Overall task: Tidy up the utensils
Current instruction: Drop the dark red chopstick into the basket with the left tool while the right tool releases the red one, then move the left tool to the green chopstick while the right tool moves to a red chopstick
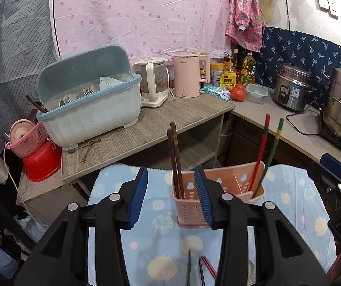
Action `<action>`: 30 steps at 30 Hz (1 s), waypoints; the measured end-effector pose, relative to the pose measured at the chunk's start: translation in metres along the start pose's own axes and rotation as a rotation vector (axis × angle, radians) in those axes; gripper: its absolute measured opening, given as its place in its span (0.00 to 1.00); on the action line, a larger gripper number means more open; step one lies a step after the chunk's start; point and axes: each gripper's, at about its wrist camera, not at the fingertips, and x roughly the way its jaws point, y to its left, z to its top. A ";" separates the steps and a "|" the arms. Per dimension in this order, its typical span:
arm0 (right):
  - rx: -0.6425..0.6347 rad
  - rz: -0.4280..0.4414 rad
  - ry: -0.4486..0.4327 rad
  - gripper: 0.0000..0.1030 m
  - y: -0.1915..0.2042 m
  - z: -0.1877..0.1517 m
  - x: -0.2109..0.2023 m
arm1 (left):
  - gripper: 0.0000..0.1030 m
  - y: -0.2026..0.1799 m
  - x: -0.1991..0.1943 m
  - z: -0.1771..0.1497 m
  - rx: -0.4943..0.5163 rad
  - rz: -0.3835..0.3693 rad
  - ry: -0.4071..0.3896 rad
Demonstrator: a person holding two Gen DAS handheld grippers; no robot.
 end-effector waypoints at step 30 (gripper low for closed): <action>-0.018 -0.009 0.316 0.31 0.018 -0.209 -0.072 | 0.38 0.007 -0.034 -0.220 -0.017 -0.033 0.333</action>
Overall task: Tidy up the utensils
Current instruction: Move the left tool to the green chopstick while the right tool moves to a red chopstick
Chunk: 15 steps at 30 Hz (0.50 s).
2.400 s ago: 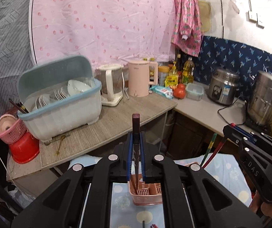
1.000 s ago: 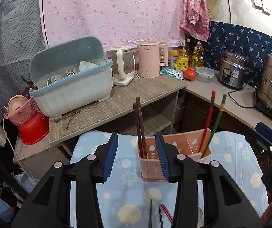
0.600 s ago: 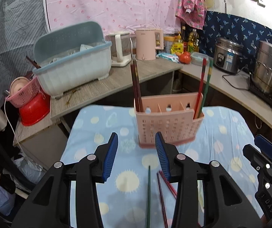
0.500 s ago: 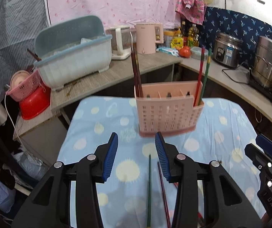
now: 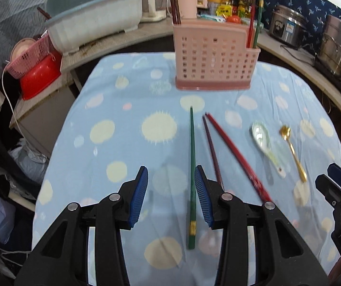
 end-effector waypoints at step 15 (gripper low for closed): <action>-0.012 0.000 0.108 0.30 0.010 -0.045 0.031 | 0.37 -0.006 0.022 -0.047 -0.005 -0.012 0.107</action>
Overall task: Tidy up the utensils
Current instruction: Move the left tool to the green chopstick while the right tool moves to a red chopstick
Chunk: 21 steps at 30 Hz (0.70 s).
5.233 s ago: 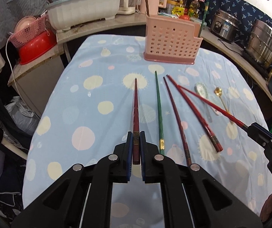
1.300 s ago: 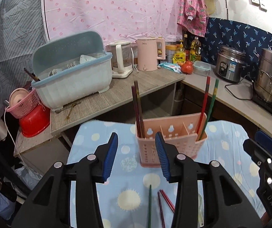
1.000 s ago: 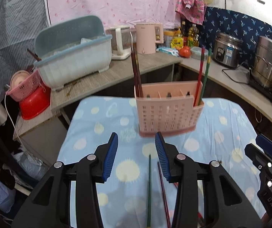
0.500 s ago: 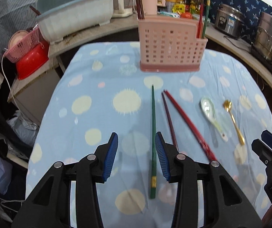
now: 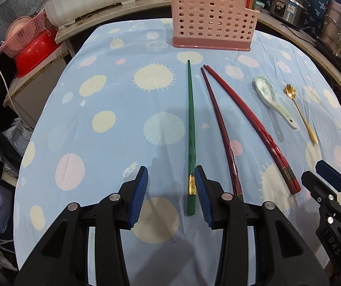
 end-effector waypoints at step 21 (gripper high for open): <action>-0.015 0.019 0.033 0.13 0.004 -0.001 0.017 | 0.37 -0.001 0.008 -0.009 0.004 -0.022 0.027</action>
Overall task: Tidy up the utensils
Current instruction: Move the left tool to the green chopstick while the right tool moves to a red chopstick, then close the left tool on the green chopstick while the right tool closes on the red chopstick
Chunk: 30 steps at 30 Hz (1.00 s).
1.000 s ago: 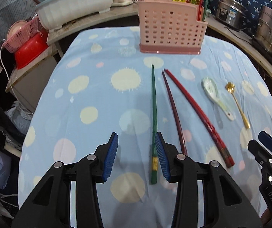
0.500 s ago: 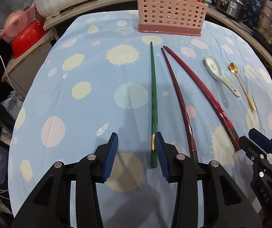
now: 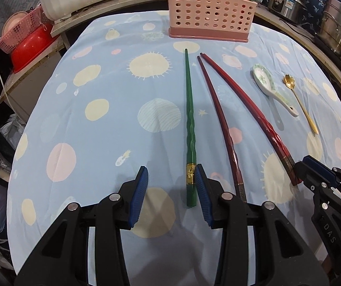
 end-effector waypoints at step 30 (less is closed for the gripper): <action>0.019 0.009 0.016 0.09 -0.005 -0.005 0.004 | 0.28 0.017 0.001 -0.012 -0.036 -0.073 -0.020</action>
